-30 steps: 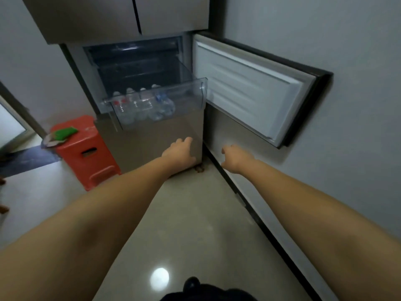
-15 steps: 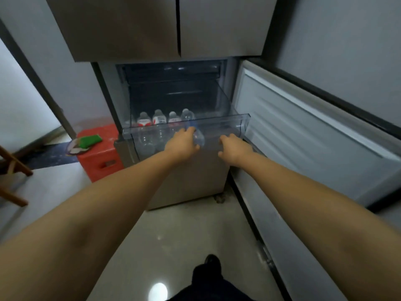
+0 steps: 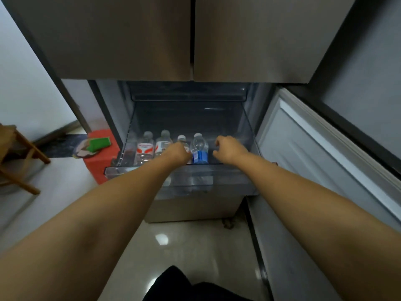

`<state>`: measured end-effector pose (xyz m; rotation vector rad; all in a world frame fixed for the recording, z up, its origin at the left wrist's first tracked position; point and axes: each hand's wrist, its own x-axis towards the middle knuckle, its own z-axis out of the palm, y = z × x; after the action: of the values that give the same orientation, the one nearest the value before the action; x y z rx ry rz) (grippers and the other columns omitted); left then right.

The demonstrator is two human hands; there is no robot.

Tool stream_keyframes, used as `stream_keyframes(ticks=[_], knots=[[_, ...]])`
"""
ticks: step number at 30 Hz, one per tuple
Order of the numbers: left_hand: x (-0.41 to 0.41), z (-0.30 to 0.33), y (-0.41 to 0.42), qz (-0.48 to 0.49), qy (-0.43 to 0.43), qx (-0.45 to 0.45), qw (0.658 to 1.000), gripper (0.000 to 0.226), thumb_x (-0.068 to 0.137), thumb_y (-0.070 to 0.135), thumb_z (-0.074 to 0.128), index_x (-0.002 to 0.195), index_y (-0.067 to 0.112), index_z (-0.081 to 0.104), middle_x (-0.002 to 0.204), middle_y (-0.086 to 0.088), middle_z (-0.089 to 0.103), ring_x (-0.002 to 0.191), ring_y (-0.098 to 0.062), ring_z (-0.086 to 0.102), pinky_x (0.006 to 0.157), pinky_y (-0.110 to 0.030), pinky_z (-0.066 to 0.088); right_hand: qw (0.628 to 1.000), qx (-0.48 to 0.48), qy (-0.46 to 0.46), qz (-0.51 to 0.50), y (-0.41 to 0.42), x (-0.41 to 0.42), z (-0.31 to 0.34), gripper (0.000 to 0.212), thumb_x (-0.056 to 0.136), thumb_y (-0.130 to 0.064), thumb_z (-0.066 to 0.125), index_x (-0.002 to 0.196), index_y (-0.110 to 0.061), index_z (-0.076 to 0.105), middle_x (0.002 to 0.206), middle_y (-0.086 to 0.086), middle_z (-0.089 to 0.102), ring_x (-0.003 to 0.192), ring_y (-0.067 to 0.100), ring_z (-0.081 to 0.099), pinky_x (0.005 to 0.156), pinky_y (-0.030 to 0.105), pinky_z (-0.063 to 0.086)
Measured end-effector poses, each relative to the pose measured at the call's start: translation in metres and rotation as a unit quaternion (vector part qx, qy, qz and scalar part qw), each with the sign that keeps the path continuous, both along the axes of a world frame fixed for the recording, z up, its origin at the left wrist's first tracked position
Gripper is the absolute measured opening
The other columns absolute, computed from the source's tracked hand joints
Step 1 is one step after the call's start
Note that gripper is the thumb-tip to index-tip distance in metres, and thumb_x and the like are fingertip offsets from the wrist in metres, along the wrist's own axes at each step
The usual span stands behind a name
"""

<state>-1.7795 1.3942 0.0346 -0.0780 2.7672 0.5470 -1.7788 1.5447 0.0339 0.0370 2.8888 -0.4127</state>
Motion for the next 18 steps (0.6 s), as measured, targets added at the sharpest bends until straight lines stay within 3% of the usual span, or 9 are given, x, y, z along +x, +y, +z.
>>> stream_keyframes(ticks=[3, 7, 12, 15, 18], knots=[[-0.020, -0.010, -0.002, -0.003, -0.070, -0.026, 0.997, 0.040, 0.102, 0.023, 0.040, 0.136, 0.002, 0.043, 0.139, -0.017, 0.047, 0.130, -0.031, 0.043, 0.110, -0.039, 0.031, 0.995, -0.032, -0.091, 0.004, -0.011, -0.026, -0.011, 0.036, 0.093, -0.023, 0.056, 0.125, -0.007, 0.055, 0.130, 0.013, 0.057, 0.117, 0.028, 0.055, 0.086, 0.030, 0.043], [-0.054, -0.024, 0.000, -0.030, -0.141, -0.023, 0.989, 0.042, 0.104, 0.022, 0.033, 0.140, 0.002, 0.039, 0.144, -0.016, 0.043, 0.133, -0.029, 0.041, 0.110, -0.036, 0.031, 0.982, -0.042, -0.184, 0.015, -0.025, -0.054, -0.026, 0.040, 0.098, -0.025, 0.050, 0.132, -0.004, 0.053, 0.135, 0.013, 0.054, 0.123, 0.028, 0.052, 0.096, 0.030, 0.040], [-0.090, -0.033, -0.003, -0.007, -0.218, 0.001, 0.976, 0.034, 0.096, 0.012, 0.051, 0.126, -0.004, 0.051, 0.132, -0.021, 0.053, 0.120, -0.033, 0.055, 0.101, -0.040, 0.048, 0.963, -0.065, -0.259, -0.024, -0.032, -0.084, -0.044, 0.043, 0.099, -0.027, 0.050, 0.134, -0.002, 0.048, 0.125, 0.015, 0.055, 0.106, 0.026, 0.054, 0.091, 0.033, 0.044], [-0.101, -0.035, -0.001, -0.026, -0.257, -0.009, 0.966, 0.037, 0.096, 0.017, 0.053, 0.128, -0.001, 0.051, 0.132, -0.019, 0.053, 0.118, -0.032, 0.056, 0.100, -0.039, 0.048, 0.951, -0.084, -0.292, -0.055, -0.037, -0.091, -0.056, 0.048, 0.095, -0.031, 0.056, 0.134, -0.004, 0.049, 0.129, 0.015, 0.055, 0.119, 0.029, 0.055, 0.094, 0.034, 0.046], [-0.104, -0.050, 0.009, -0.062, -0.278, -0.041, 0.958, 0.052, 0.097, 0.031, 0.052, 0.141, 0.006, 0.039, 0.143, -0.017, 0.042, 0.129, -0.034, 0.046, 0.106, -0.041, 0.042, 0.944, -0.100, -0.301, -0.089, -0.037, -0.097, -0.065, 0.055, 0.091, -0.034, 0.062, 0.135, -0.004, 0.049, 0.121, 0.014, 0.056, 0.119, 0.028, 0.056, 0.093, 0.034, 0.048]])
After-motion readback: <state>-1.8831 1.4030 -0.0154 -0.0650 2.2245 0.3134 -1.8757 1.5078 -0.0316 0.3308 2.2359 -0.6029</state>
